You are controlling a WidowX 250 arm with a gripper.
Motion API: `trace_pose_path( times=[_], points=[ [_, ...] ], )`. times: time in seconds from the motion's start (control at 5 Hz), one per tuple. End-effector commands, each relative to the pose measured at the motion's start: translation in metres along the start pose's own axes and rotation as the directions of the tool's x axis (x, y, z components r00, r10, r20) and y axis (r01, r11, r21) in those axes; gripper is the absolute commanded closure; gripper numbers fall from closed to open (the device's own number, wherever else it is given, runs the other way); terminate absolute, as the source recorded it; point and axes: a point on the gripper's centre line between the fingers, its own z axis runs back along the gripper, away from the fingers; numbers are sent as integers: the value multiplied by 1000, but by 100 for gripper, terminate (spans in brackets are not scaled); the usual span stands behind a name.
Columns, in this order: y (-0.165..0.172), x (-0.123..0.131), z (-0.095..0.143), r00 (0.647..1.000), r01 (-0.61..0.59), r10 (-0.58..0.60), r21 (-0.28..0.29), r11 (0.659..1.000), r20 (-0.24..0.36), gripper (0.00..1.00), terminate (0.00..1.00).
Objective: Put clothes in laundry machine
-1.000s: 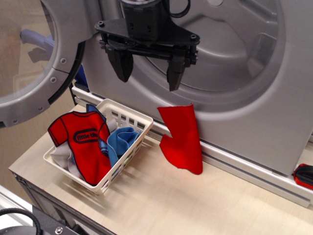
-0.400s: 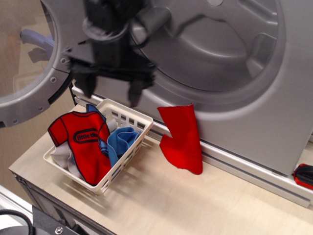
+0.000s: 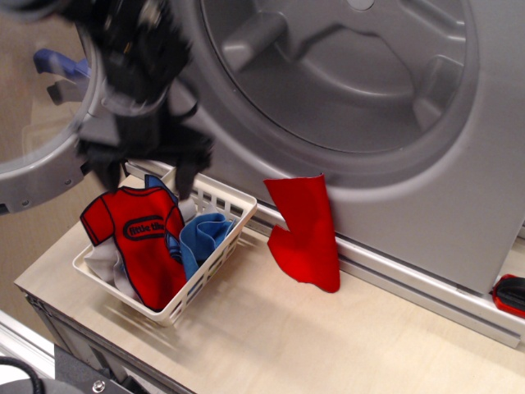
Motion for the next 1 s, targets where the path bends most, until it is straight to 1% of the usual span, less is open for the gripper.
trace_pose_path(
  times=[0.0,0.2,0.4,0.6,0.8],
  points=[
    [-5,-6,-40,999,46,-47,-53,998,-16,0,0],
    [-12,-7,-47,1000,5,-5,-100,995,-5,0,0],
    [-13,-7,-54,999,-43,42,-84,996,-15,0,0],
    [-13,-10,-63,998,-55,54,-67,996,-22,0,0],
    [-13,-8,-76,994,-103,101,-46,994,-30,0,0]
  ],
)
